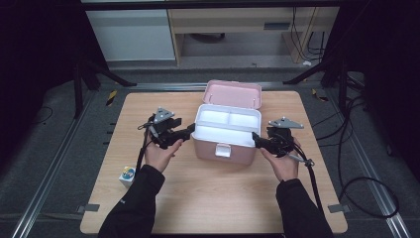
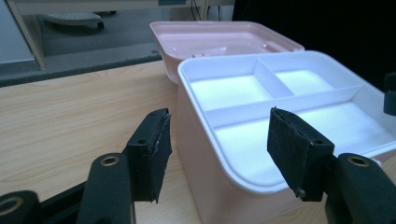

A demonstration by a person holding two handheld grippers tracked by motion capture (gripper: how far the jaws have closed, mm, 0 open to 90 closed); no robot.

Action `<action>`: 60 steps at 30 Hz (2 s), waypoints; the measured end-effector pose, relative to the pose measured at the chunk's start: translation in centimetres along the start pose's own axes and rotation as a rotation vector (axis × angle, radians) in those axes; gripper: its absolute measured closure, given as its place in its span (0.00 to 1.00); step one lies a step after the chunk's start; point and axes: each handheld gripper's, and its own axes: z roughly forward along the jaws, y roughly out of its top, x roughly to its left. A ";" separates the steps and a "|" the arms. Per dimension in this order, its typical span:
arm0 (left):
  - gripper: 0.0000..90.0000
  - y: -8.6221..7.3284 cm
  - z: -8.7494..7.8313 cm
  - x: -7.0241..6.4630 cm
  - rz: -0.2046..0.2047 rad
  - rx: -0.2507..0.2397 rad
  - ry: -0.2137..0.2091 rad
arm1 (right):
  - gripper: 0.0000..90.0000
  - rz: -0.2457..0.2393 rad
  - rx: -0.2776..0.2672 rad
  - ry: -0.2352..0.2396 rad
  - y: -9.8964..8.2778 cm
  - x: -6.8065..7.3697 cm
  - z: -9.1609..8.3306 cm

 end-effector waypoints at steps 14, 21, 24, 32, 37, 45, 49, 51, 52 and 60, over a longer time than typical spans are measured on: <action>0.63 -0.8 2.4 0.0 0.039 0.093 -0.014 | 0.64 0.027 0.044 0.070 0.1 -0.3 1.0; 0.70 -1.4 2.4 0.5 -0.008 0.086 -0.062 | 0.64 0.021 0.051 0.058 0.2 -0.1 1.4; 0.71 -1.5 2.1 0.4 0.012 0.095 -0.055 | 0.67 -0.011 0.071 0.045 0.1 0.1 2.0; 0.71 -2.2 0.0 0.7 0.015 0.101 -0.053 | 0.68 0.019 0.053 0.092 -0.1 0.8 2.3; 0.70 -2.8 -1.4 0.8 0.024 0.103 -0.035 | 0.68 -0.001 0.056 0.112 -0.1 1.7 2.3; 0.69 -3.8 -3.3 0.9 0.026 0.103 -0.021 | 0.68 -0.023 0.065 0.138 -0.3 3.2 2.0; 0.69 -4.0 -3.5 1.3 0.025 0.108 -0.014 | 0.68 -0.024 0.068 0.140 -0.4 3.9 1.8; 0.69 -4.0 -3.4 1.4 0.019 0.104 -0.014 | 0.68 -0.021 0.067 0.139 -0.5 4.1 1.8; 0.68 -4.0 -3.4 1.4 0.018 0.105 -0.018 | 0.68 -0.020 0.065 0.140 -0.5 4.1 1.8; 0.60 -2.7 -4.2 2.0 0.087 0.080 -0.057 | 0.54 -0.016 0.009 0.153 0.1 3.6 0.9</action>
